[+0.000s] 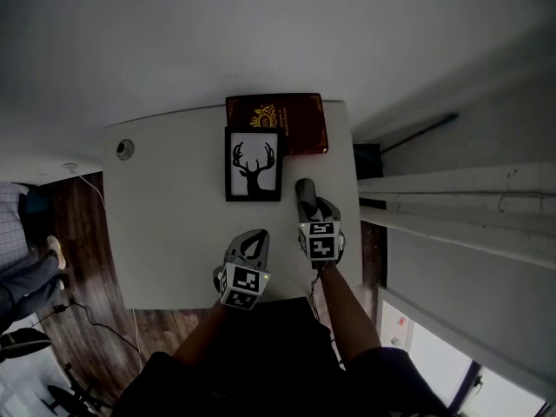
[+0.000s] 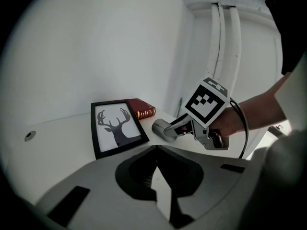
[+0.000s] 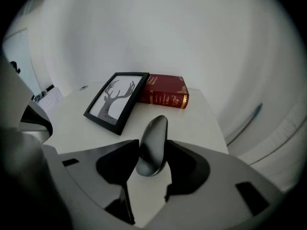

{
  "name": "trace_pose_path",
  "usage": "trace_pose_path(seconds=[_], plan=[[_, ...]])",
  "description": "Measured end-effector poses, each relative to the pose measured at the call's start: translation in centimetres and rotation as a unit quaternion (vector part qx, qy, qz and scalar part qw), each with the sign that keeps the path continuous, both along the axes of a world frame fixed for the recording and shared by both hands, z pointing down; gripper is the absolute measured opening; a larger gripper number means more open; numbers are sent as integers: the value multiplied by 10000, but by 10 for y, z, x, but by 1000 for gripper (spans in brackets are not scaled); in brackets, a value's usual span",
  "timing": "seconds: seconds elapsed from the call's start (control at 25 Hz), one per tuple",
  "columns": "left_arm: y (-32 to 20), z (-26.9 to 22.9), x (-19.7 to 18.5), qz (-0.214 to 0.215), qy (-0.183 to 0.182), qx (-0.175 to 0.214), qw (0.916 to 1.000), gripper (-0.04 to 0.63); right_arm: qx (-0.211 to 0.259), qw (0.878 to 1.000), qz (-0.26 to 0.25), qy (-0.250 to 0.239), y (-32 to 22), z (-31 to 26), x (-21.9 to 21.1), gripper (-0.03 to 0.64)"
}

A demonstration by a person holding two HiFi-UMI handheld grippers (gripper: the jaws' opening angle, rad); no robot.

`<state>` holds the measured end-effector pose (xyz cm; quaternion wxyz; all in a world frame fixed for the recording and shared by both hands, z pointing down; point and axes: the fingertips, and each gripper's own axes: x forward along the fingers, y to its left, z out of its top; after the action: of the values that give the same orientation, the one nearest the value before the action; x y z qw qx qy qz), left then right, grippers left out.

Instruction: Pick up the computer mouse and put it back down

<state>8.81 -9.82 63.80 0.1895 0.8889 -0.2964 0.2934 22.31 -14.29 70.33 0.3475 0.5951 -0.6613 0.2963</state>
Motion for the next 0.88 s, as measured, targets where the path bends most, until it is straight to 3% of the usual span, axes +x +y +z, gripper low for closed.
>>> trace_pose_path(seconds=[0.28, 0.36, 0.44, 0.52, 0.64, 0.68, 0.76, 0.88], plan=[[-2, -2, 1, 151, -67, 42, 9999, 2, 110, 9912, -958, 901, 8, -7, -17, 179], [-2, -5, 4, 459, -60, 193, 9987, 2, 186, 9858, -1264, 1089, 15, -7, -22, 177], [-4, -10, 11, 1049, -52, 496, 9932, 2, 298, 9794, -1587, 1210, 20, -6, -28, 176], [-9, -12, 22, 1794, -307, 990, 9783, 2, 435, 9696, -1998, 1346, 24, -5, -33, 175], [-16, -4, 37, 2879, -1050, 1695, 9367, 5, 597, 9466, -2689, 1676, 32, -4, -35, 175], [-15, 2, 42, 3183, -1239, 1765, 9231, 15, 647, 9390, -2884, 1756, 36, -3, -36, 175], [-11, 15, 49, 3647, -1523, 1786, 9010, 124, 749, 9294, -3172, 1733, 43, -3, -39, 175], [-3, 31, 57, 4081, -1894, 1877, 8732, 160, 861, 9146, -3568, 1697, 52, -7, -41, 175]])
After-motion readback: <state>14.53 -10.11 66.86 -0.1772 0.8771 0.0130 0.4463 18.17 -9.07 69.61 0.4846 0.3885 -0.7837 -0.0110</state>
